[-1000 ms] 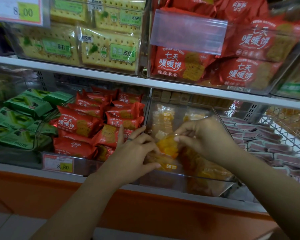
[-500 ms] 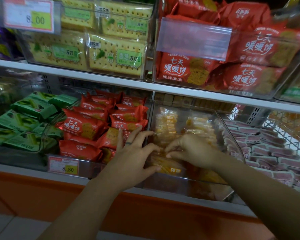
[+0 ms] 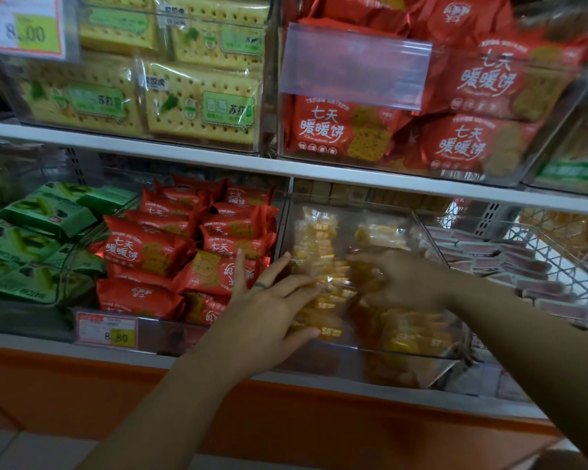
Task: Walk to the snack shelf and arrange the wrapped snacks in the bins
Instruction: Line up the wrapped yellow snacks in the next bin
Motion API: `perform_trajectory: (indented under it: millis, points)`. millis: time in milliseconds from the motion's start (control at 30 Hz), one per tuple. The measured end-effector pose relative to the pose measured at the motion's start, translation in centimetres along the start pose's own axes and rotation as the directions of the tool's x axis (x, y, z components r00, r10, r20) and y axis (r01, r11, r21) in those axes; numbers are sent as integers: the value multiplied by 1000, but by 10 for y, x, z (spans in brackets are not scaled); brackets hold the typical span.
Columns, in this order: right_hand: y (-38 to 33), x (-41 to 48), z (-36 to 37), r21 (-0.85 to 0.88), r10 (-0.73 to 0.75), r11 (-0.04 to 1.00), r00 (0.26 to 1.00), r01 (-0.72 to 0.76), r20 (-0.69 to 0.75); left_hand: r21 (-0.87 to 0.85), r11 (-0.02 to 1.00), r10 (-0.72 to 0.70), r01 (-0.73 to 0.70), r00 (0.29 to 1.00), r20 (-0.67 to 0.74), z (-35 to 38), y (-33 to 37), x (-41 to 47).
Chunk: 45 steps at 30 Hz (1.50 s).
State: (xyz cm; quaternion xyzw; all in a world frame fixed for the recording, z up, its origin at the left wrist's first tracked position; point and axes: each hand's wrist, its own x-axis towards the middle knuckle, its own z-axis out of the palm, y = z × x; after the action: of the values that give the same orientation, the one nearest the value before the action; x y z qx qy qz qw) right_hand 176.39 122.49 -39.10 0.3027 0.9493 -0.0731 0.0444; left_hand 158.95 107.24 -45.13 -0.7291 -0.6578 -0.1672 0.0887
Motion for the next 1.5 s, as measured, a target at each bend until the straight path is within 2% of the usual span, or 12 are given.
perform_trajectory:
  millis: [67, 167, 333, 567, 633, 700, 800, 900, 1100, 1267, 1367, 1500]
  points:
    - [-4, 5, 3, -79, 12, 997, 999, -15, -48, -9, 1000, 7, -7, 1000, -2, 0, 0, 0]
    - [-8, 13, 0, -101, 9, 995, 995, -19, -97, -33, 999, 7, -7, 1000, -15, 0, -1, -1]
    - [-11, 24, -2, 10, 5, 1000, 997, -4, -78, 46, 999, 32, -30, 998, -46, 7, -2, 0]
    - [-22, 27, 17, 35, -13, 999, 967, 23, -253, 127, 992, 27, -17, 997, -72, 13, -2, 5]
    - [-19, 24, 14, 199, 39, 980, 982, -2, -184, 110, 994, 18, -11, 998, -61, 13, -2, 6]
    - [-13, 19, 5, 412, 83, 910, 990, -30, -111, 80, 997, 0, 4, 999, -50, 12, -2, 6]
    - [-8, 6, -7, 585, 93, 809, 994, -47, -49, 106, 994, 5, 0, 999, -41, 12, -2, 5]
    - [-16, -6, -8, 589, 9, 801, 986, -105, 164, 141, 990, 14, -8, 999, -38, 12, -2, 5]
    - [-39, 11, 9, 445, 32, 875, 938, -193, 344, 169, 986, 18, -12, 999, -35, 13, -3, 2]
    - [-38, 12, 19, 557, 6, 804, 940, -207, 341, 177, 984, -6, 19, 997, -76, 14, -7, -2]
    - [-40, 17, 22, 606, 53, 758, 948, -242, 314, 205, 978, -27, 49, 994, -108, 16, -6, 1]
    - [-41, 26, 21, 732, 105, 623, 957, -274, 269, 216, 969, -92, 119, 987, -134, 17, -4, 10]
